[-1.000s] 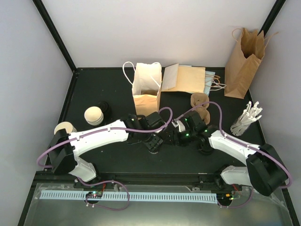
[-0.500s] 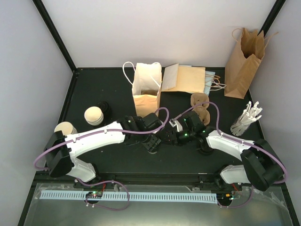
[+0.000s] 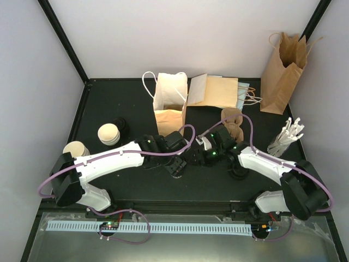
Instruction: Pack the takeout coffee
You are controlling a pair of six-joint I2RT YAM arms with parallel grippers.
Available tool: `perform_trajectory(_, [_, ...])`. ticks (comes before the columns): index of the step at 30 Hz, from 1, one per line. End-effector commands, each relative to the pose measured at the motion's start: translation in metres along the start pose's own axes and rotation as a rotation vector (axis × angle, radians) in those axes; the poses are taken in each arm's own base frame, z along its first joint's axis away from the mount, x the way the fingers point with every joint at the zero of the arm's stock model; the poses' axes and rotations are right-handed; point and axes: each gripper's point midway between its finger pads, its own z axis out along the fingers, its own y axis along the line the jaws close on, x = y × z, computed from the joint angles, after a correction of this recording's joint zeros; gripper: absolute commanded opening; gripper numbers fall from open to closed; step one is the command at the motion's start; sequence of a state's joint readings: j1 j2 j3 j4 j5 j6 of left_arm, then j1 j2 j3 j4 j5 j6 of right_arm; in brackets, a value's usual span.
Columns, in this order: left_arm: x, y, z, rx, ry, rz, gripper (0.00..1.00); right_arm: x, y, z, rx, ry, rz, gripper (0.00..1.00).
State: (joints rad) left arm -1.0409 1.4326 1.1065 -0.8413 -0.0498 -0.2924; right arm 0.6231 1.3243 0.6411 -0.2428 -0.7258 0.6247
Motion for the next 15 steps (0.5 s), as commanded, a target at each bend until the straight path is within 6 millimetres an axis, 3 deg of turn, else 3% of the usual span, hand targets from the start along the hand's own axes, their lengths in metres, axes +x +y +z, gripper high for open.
perform_trajectory(1, [0.024,-0.004,0.018,0.021,0.093,0.015,0.63,-0.018,-0.024,-0.003,0.138,-0.046,0.003,0.53])
perform_trajectory(15, [0.024,-0.009,0.019,0.046,0.096,0.034,0.62,-0.032,-0.018,0.011,0.089,-0.015,-0.008,0.52])
